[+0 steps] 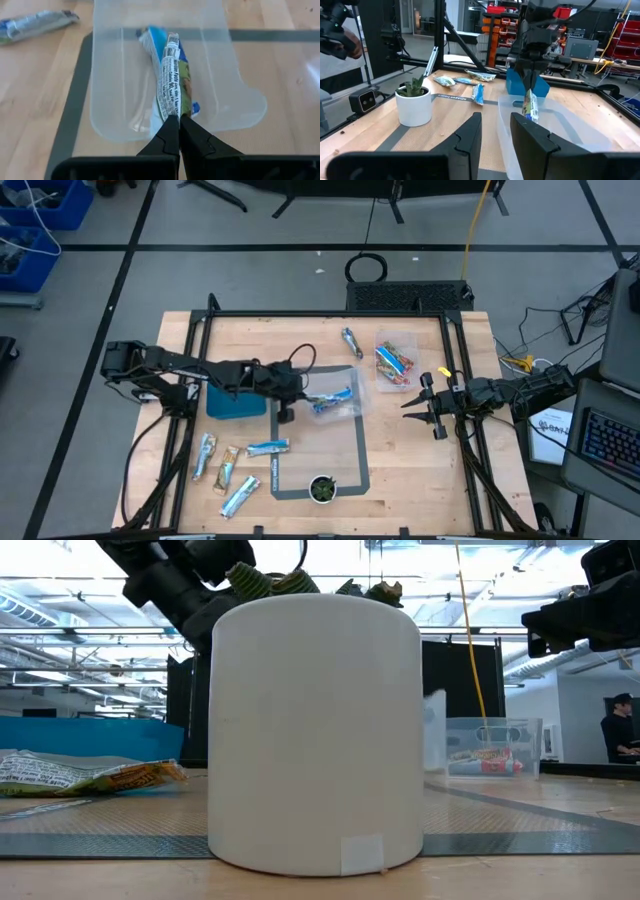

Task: Pick and place Granola Bars by type
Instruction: Put the blue granola bar into the left transparent bin

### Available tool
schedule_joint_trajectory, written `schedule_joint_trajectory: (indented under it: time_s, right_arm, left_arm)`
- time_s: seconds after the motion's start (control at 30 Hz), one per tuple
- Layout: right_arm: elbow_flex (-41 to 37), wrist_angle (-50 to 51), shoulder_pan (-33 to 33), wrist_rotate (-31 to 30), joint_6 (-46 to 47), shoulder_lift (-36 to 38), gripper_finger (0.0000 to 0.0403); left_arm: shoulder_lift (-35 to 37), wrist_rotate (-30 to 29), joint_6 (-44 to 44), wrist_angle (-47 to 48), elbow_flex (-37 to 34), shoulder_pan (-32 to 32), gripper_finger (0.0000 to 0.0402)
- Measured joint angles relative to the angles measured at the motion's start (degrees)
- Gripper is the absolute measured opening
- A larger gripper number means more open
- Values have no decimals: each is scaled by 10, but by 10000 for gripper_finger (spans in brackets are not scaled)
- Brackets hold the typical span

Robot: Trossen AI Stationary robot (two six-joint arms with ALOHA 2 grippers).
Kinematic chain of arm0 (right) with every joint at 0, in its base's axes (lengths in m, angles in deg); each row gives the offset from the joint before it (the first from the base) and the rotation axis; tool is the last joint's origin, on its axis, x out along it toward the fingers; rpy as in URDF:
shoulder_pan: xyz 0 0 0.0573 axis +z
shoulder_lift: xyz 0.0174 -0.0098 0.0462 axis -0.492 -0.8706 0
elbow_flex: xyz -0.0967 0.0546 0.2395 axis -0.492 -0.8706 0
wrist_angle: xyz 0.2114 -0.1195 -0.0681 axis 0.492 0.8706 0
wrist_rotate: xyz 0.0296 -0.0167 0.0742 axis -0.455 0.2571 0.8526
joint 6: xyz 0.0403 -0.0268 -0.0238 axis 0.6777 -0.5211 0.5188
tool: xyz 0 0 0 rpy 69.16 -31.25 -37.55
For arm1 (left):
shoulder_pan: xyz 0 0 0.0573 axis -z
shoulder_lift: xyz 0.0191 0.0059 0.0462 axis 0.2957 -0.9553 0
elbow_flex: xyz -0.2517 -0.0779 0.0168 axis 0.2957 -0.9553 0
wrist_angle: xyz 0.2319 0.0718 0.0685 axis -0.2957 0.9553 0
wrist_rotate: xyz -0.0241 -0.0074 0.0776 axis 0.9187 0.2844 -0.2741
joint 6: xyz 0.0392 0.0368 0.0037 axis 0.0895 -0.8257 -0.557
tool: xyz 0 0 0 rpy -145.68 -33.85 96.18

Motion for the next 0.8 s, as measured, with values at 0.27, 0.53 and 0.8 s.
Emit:
schedule_joint_trajectory:
  time_s: [0.27, 0.53, 0.8]
  right_arm:
    - [0, 0, 0, 0, 0, 0, 94]
    - [0, 0, 0, 0, 0, 0, 95]
    - [0, 0, 0, 0, 0, 0, 95]
  left_arm:
    - [5, 1, 6, 26, 0, 0, 4]
    - [16, 0, 6, 34, 0, 0, 4]
    - [49, -1, 14, 71, 12, 0, 4]
